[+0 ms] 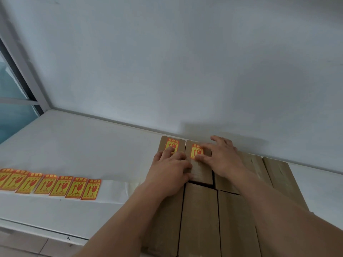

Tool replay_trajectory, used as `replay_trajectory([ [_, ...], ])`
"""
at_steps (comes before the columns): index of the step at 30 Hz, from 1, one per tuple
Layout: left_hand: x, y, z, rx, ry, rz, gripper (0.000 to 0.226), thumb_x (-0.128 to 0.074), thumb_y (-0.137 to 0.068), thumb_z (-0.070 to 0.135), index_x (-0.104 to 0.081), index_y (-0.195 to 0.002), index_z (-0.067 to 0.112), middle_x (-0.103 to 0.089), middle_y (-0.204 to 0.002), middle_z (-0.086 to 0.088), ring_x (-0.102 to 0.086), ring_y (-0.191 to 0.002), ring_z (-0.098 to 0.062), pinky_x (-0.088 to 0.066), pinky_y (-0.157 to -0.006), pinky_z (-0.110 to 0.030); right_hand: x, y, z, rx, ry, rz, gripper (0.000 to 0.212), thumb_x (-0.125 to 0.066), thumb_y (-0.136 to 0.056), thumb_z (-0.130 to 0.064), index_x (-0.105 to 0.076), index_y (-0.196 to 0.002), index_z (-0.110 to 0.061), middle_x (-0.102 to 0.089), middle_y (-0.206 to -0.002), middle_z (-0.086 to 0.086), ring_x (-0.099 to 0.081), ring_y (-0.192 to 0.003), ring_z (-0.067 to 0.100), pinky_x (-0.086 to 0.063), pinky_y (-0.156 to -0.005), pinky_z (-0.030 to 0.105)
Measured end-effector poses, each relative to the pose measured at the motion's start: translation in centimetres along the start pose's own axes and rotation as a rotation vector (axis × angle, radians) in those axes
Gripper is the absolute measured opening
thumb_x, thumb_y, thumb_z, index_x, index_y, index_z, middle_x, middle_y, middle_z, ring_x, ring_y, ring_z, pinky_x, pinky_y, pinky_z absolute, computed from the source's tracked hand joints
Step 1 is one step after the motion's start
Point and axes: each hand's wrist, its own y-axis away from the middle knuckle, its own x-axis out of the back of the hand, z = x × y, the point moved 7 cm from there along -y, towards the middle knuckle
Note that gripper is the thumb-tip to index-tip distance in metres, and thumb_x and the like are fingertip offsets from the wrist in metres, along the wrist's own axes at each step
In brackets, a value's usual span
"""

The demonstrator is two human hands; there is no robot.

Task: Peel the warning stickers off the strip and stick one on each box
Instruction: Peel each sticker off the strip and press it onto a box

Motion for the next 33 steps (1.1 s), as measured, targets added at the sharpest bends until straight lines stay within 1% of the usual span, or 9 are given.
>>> replay_trajectory([
  [6,-0.1,-0.2,-0.1,0.004,0.009,-0.007,0.038,-0.042,-0.092,0.056,-0.052,-0.126,0.042,-0.037,-0.145,0.015,-0.011,-0.143,-0.023,-0.008,-0.114,-0.046,-0.6,0.0,0.1,-0.021,0.009,-0.012,0.059,-0.046,-0.084,-0.069,-0.046,-0.137,-0.045,-0.029,-0.153,-0.005,-0.017,-0.141,0.023,-0.021,-0.112,0.048],
  [12,-0.1,0.0,-0.2,-0.013,0.022,0.011,0.036,-0.043,-0.092,0.056,-0.054,-0.124,0.041,-0.038,-0.145,0.014,-0.012,-0.142,-0.023,-0.009,-0.114,-0.045,0.1,-0.7,-1.4,0.051,0.003,-0.016,0.055,-0.056,-0.086,-0.057,-0.047,-0.136,-0.039,-0.028,-0.154,-0.003,-0.019,-0.141,0.024,-0.023,-0.112,0.048],
  [17,-0.1,0.0,-0.1,-0.047,-0.005,0.026,0.036,-0.041,-0.094,0.055,-0.053,-0.125,0.041,-0.039,-0.143,0.013,-0.014,-0.141,-0.022,-0.01,-0.114,-0.045,-0.4,-0.6,-1.5,0.038,0.029,-0.073,0.052,-0.051,-0.089,-0.058,-0.047,-0.137,-0.041,-0.031,-0.153,-0.003,-0.02,-0.14,0.024,-0.023,-0.112,0.047],
  [20,0.5,0.3,0.0,-0.079,0.019,0.064,0.036,-0.041,-0.095,0.05,-0.053,-0.126,0.038,-0.042,-0.142,0.012,-0.019,-0.139,-0.019,-0.014,-0.113,-0.041,0.2,-0.6,-1.9,0.062,0.039,-0.059,0.05,-0.052,-0.09,-0.054,-0.046,-0.137,-0.039,-0.035,-0.15,-0.003,-0.024,-0.139,0.023,-0.025,-0.11,0.045],
  [22,1.4,0.7,-0.5,-0.084,0.05,0.129,0.036,-0.042,-0.096,0.045,-0.052,-0.129,0.036,-0.047,-0.138,0.011,-0.029,-0.134,-0.015,-0.021,-0.111,-0.038,0.9,-0.3,-2.7,0.113,0.042,0.008,0.046,-0.053,-0.091,-0.048,-0.049,-0.135,-0.036,-0.04,-0.147,-0.004,-0.028,-0.137,0.021,-0.026,-0.11,0.043],
  [26,3.6,2.5,-3.9,-0.017,0.053,0.218,0.034,-0.043,-0.095,0.039,-0.059,-0.124,0.03,-0.055,-0.132,0.008,-0.044,-0.125,-0.016,-0.031,-0.104,-0.034,1.8,0.6,-6.2,0.253,0.047,0.116,0.034,-0.047,-0.097,-0.038,-0.055,-0.129,-0.029,-0.05,-0.137,-0.006,-0.038,-0.128,0.019,-0.032,-0.104,0.037],
  [30,5.0,5.9,-9.4,0.114,-0.009,0.243,0.033,-0.049,-0.094,0.043,-0.061,-0.122,0.03,-0.058,-0.129,0.008,-0.048,-0.123,-0.016,-0.035,-0.1,-0.033,1.7,1.6,-11.7,0.411,0.062,0.152,0.031,-0.043,-0.099,-0.033,-0.059,-0.123,-0.025,-0.057,-0.127,-0.004,-0.045,-0.119,0.02,-0.037,-0.098,0.035],
  [33,5.8,9.2,-13.8,0.238,-0.021,0.245,0.03,-0.053,-0.094,0.04,-0.063,-0.12,0.029,-0.06,-0.127,0.007,-0.051,-0.119,-0.019,-0.038,-0.094,-0.034,1.0,2.4,-16.3,0.502,0.034,0.136,0.03,-0.041,-0.099,-0.032,-0.061,-0.12,-0.024,-0.06,-0.123,-0.003,-0.049,-0.115,0.021,-0.042,-0.095,0.036],
])
